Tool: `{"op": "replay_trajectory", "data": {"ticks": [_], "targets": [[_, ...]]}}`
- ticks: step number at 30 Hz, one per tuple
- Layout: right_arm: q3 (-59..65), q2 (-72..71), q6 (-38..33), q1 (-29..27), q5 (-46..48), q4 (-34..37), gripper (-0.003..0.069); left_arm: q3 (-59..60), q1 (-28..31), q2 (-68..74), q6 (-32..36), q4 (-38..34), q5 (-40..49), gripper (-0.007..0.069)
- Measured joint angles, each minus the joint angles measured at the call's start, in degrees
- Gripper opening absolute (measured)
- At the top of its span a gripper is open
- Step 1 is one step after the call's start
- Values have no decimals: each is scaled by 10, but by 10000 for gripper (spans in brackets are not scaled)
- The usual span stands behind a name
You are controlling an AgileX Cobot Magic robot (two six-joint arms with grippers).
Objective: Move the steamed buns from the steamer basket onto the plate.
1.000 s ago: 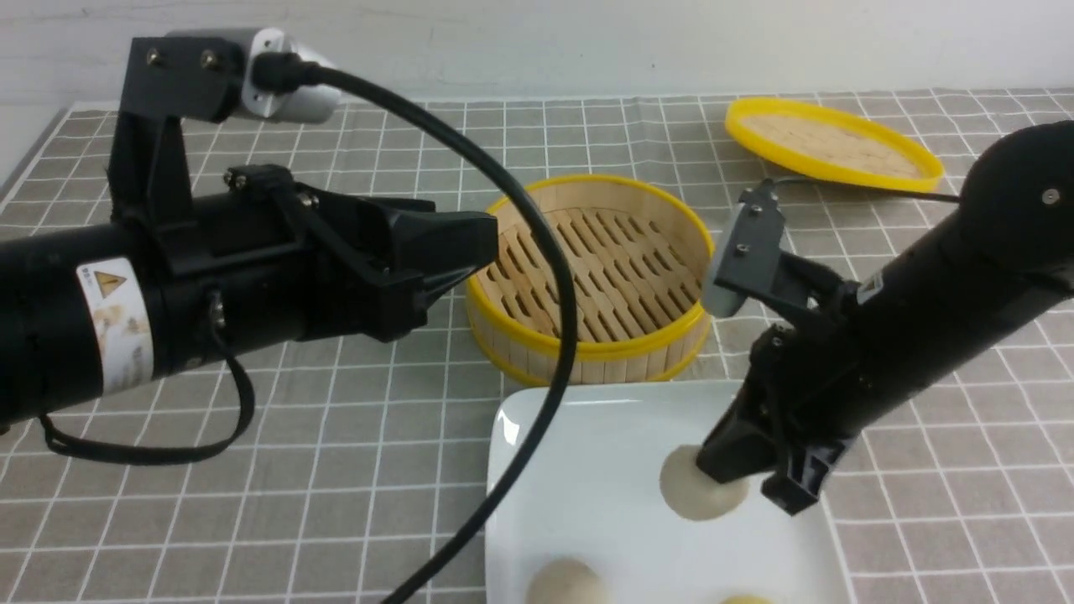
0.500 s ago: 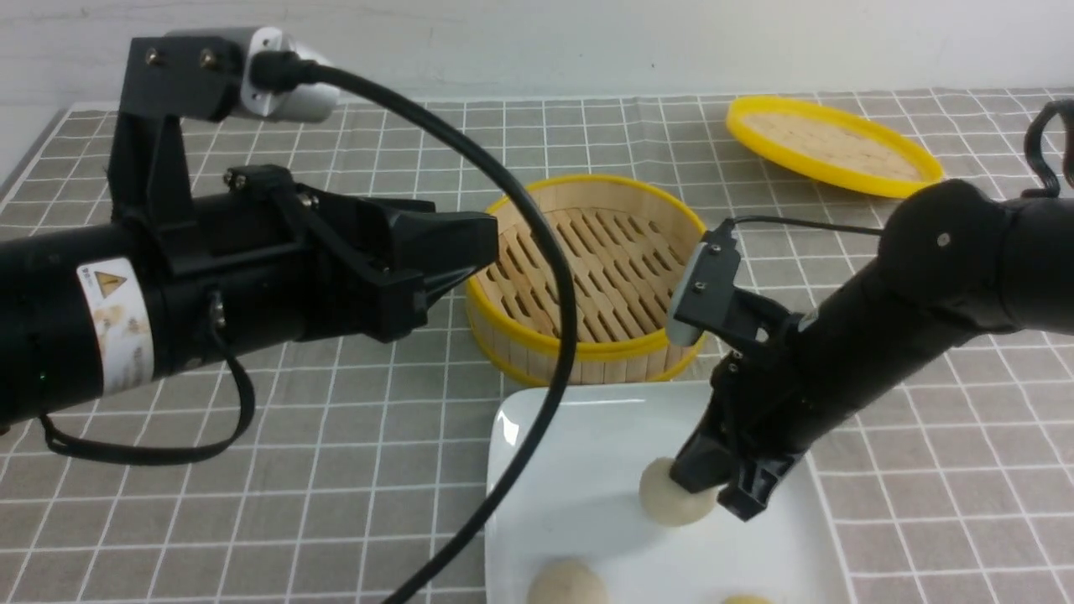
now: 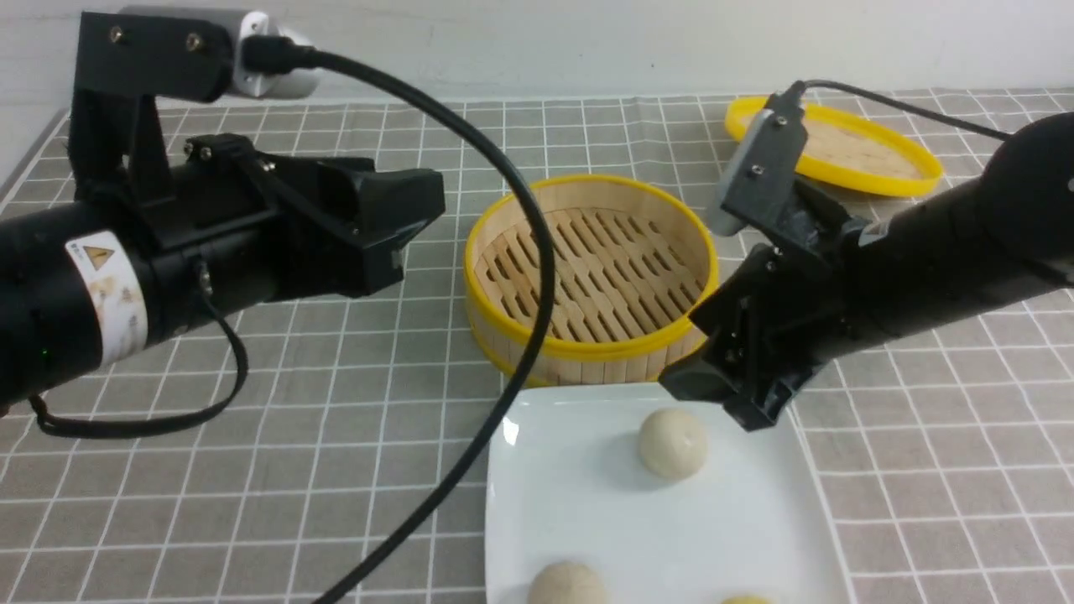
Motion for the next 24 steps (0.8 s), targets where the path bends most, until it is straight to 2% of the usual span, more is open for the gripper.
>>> {"op": "replay_trajectory", "data": {"ticks": [5, 13, 15, 20, 24], "targets": [[2, 1, 1, 0, 6, 5, 522, 0, 0, -1, 2, 0, 18, 428], [2, -50, 2, -8, -108, 4, 522, 2, 0, -60, 35, -7, 141, 428], [2, -67, 11, -24, -130, 6, 522, 5, 0, -89, 42, -13, 195, 428], [2, -112, 61, -127, -148, 6, 522, 58, 0, -181, 72, -25, 383, 399], [2, -145, 73, -181, -142, 8, 521, 110, 0, -246, 85, -34, 434, 338]]}}
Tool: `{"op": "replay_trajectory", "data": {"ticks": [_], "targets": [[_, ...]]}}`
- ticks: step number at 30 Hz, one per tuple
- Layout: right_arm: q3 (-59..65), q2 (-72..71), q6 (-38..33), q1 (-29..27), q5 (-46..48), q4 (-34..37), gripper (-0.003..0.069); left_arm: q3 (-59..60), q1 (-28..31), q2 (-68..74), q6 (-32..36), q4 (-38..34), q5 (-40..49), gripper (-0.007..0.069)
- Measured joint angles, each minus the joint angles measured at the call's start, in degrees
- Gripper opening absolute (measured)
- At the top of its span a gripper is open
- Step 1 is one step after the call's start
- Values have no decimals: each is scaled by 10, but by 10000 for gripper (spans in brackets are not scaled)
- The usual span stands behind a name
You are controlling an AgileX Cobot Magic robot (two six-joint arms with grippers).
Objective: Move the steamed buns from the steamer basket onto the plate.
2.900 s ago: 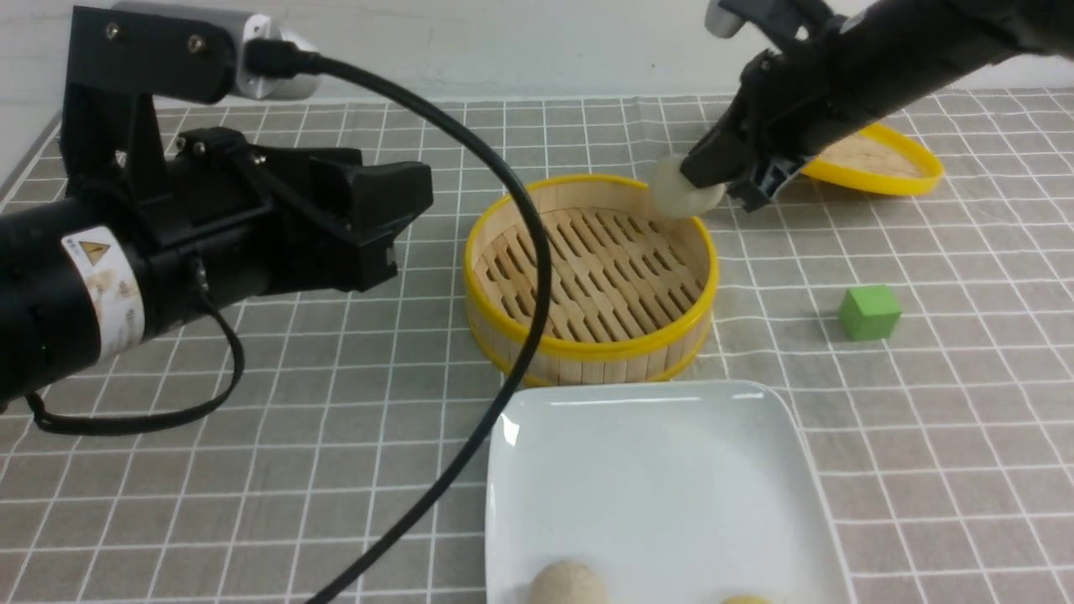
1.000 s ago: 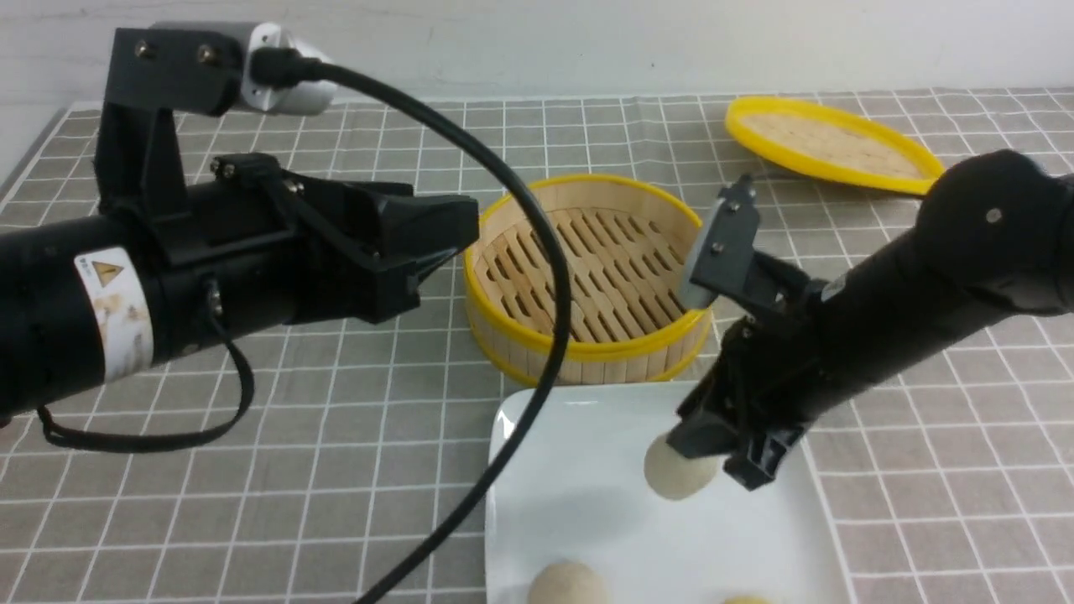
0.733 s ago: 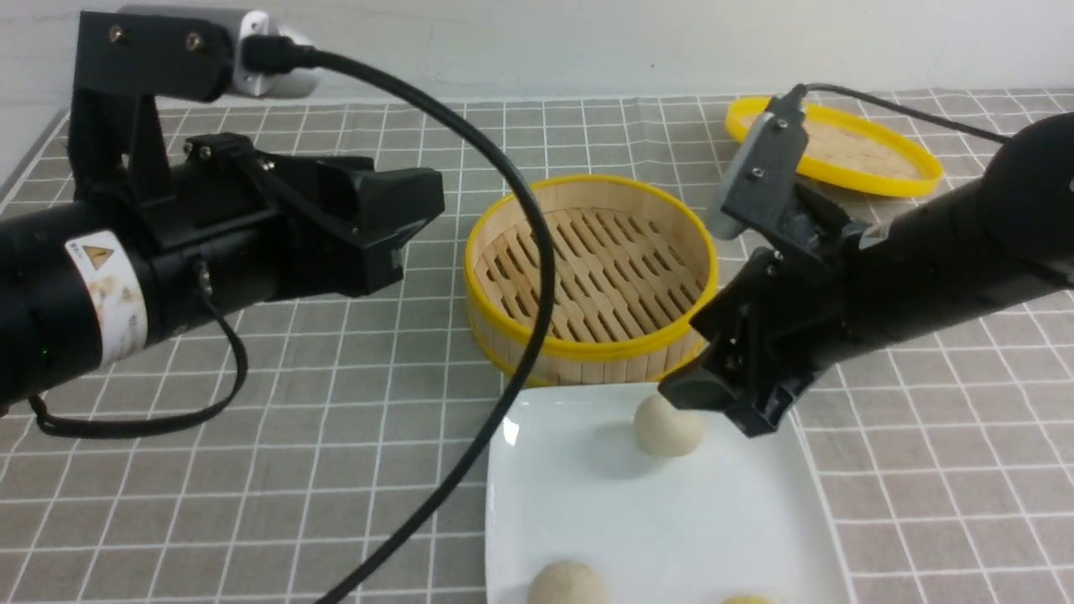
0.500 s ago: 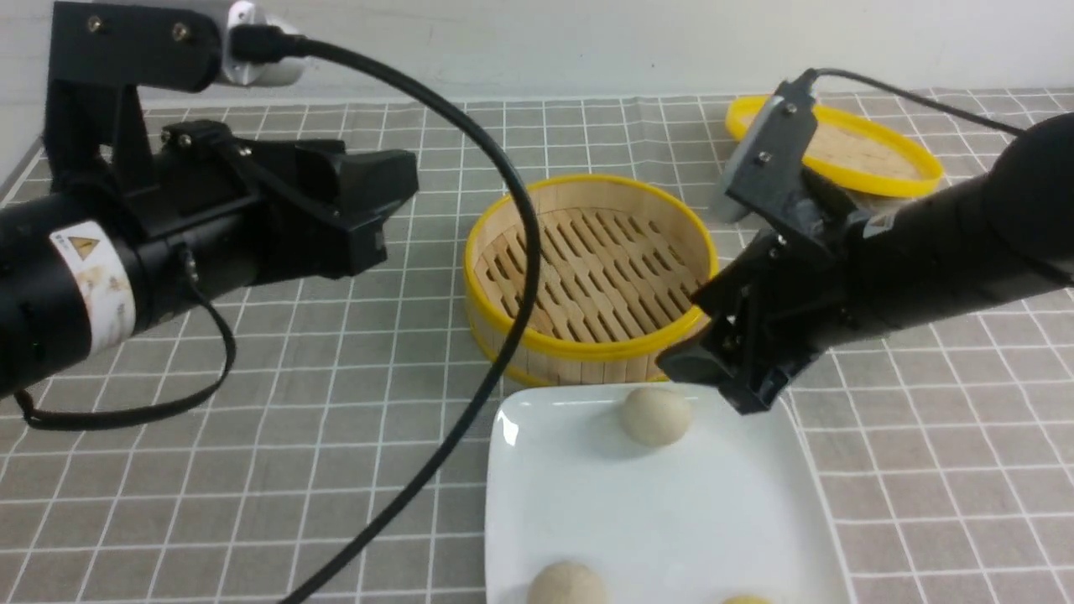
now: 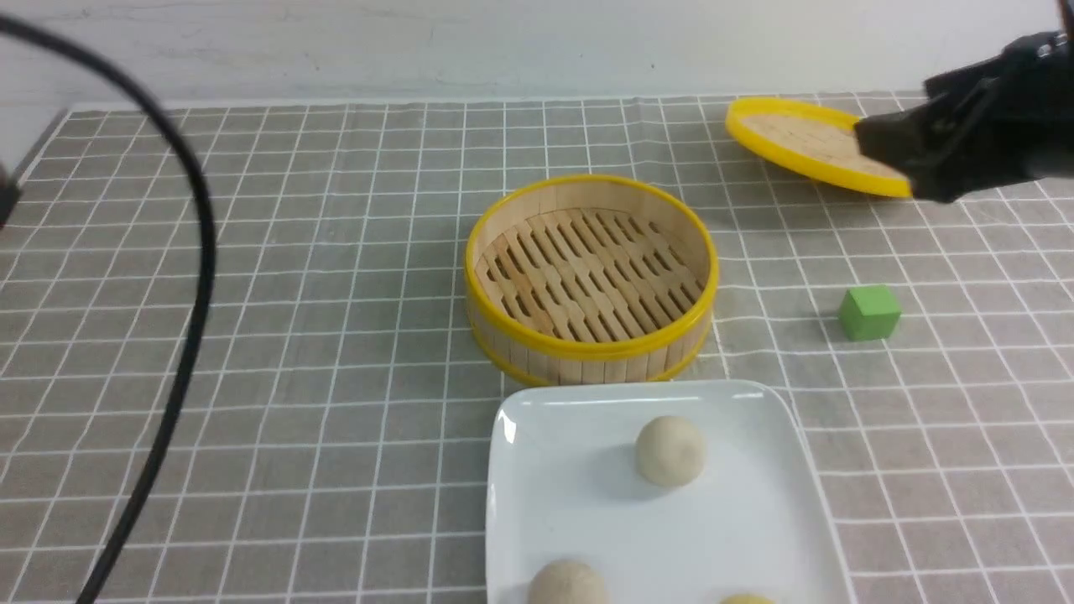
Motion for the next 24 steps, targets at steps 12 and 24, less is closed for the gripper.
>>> {"op": "replay_trajectory", "data": {"ticks": [12, 24], "targets": [[113, -186, 18, -31, -1, 10, 475, 31, 0, -149, 9, -26, 32, 246], [313, -415, 31, -31, -94, 81, 474, 61, 0, -213, 171, -238, 54, 246]]}}
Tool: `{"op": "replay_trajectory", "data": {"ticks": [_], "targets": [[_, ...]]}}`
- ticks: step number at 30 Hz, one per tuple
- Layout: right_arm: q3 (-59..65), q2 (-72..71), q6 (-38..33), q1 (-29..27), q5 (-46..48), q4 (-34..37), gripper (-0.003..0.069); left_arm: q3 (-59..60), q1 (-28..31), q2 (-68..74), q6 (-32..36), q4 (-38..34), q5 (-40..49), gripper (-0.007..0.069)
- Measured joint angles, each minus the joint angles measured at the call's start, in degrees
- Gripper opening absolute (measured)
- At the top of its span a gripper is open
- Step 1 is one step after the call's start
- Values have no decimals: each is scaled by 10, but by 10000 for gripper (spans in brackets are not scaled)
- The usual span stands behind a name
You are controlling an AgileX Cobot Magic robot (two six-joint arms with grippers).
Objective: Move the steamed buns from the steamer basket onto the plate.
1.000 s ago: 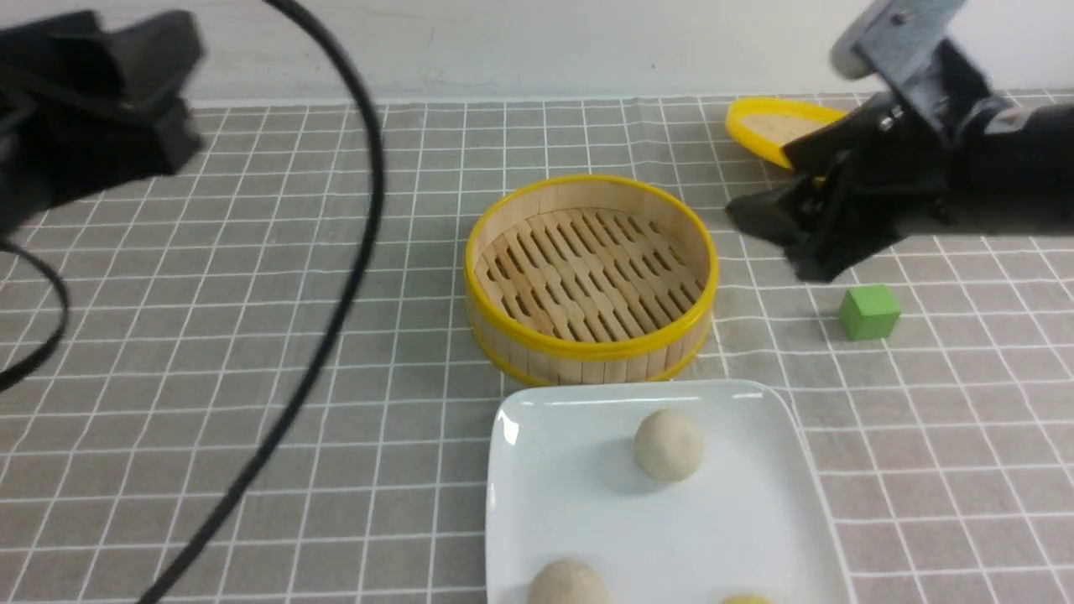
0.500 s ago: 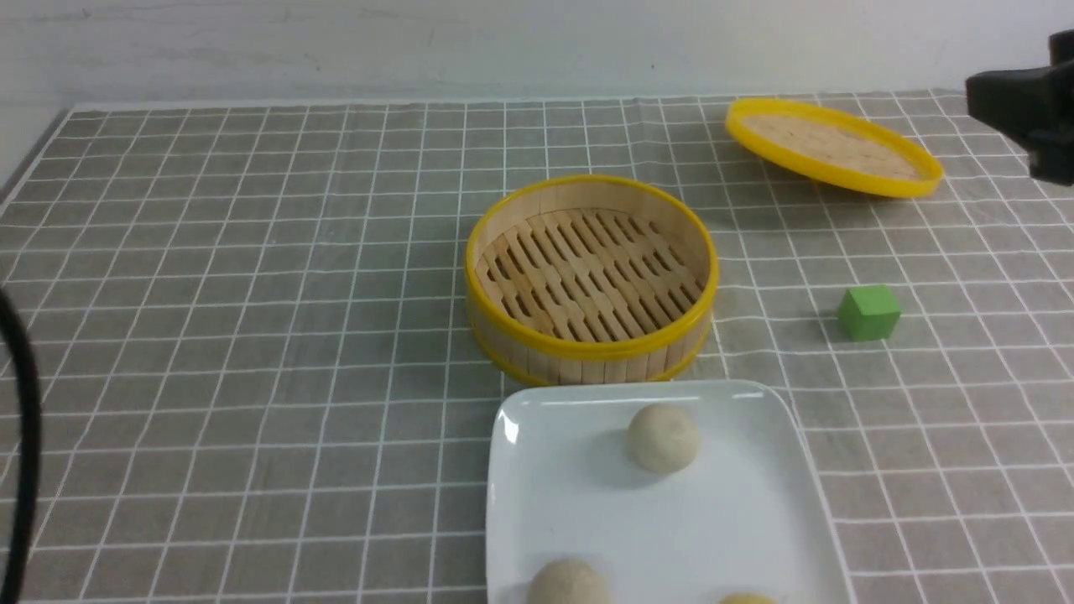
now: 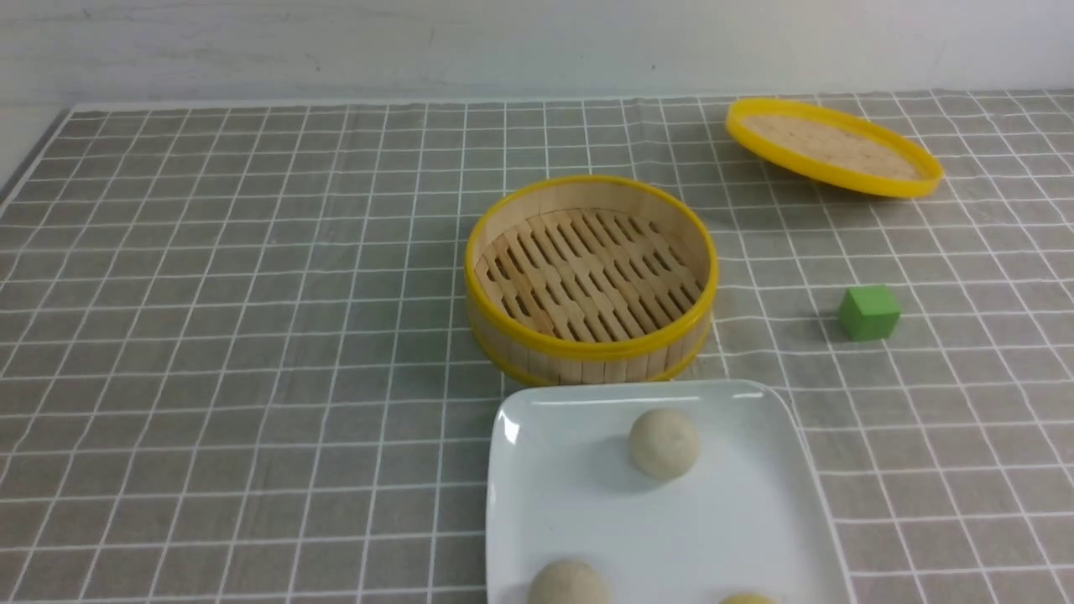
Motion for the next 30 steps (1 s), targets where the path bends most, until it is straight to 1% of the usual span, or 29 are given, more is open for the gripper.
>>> {"op": "replay_trajectory", "data": {"ticks": [1, 3, 6, 11, 14, 18, 24, 30], "targets": [[0, -2, 0, 0, 0, 2, 474, 1, 0, -2, 1, 0, -3, 246], [42, -32, 0, 0, -12, 29, 474, 13, 0, -17, 11, 6, -44, 241], [76, -53, -1, 0, -37, 48, 473, 31, 0, -21, 8, 14, -58, 232], [112, -88, -7, 0, -70, 54, 461, 48, 0, -21, -19, 35, -62, 231], [128, -107, -7, 0, -97, 60, 441, 57, 0, -21, -45, 75, -63, 231], [131, -108, -7, 0, -106, 61, 427, 63, 0, -21, -78, 115, -67, 231], [148, -108, -7, 0, -100, 72, 408, 73, 0, -21, -84, 125, -68, 231], [175, -108, -7, 0, -132, 102, 389, 104, 0, -21, -84, 125, -51, 231]]}}
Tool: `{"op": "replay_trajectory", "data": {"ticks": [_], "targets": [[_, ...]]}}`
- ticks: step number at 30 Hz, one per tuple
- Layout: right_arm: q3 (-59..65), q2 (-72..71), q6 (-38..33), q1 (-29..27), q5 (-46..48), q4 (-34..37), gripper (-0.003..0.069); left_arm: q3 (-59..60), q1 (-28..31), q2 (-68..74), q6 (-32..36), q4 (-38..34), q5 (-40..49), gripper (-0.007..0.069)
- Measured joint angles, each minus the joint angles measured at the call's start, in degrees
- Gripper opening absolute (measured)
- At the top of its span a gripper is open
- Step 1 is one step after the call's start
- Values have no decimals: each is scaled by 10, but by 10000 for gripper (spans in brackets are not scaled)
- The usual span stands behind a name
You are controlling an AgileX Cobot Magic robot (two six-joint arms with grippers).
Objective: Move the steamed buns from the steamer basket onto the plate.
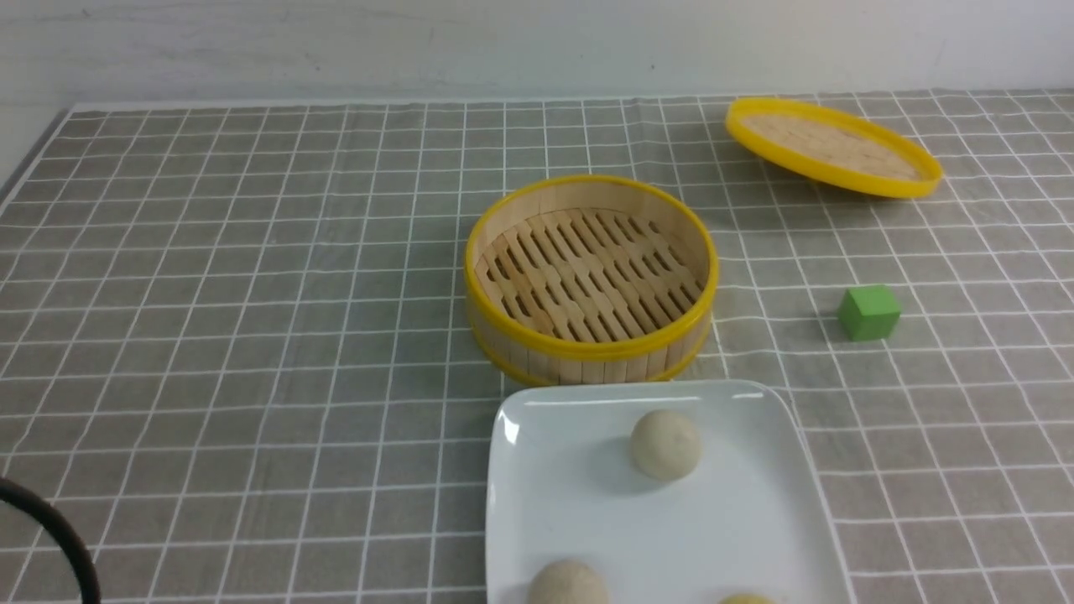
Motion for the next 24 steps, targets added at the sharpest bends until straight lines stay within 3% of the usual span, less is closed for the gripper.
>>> {"op": "replay_trajectory", "data": {"ticks": [5, 14, 18, 24], "targets": [[0, 0, 13, 0, 12, 23, 388, 7, 0, 0, 0, -1, 16, 233], [0, 0, 24, 0, 31, 82, 388, 7, 0, 0, 0, 75, -105, 236], [0, 0, 24, 0, 31, 91, 388, 7, 0, 0, -3, 86, -118, 239], [0, 0, 24, 0, 31, 94, 379, 7, 0, 0, -99, 86, -133, 238]]}}
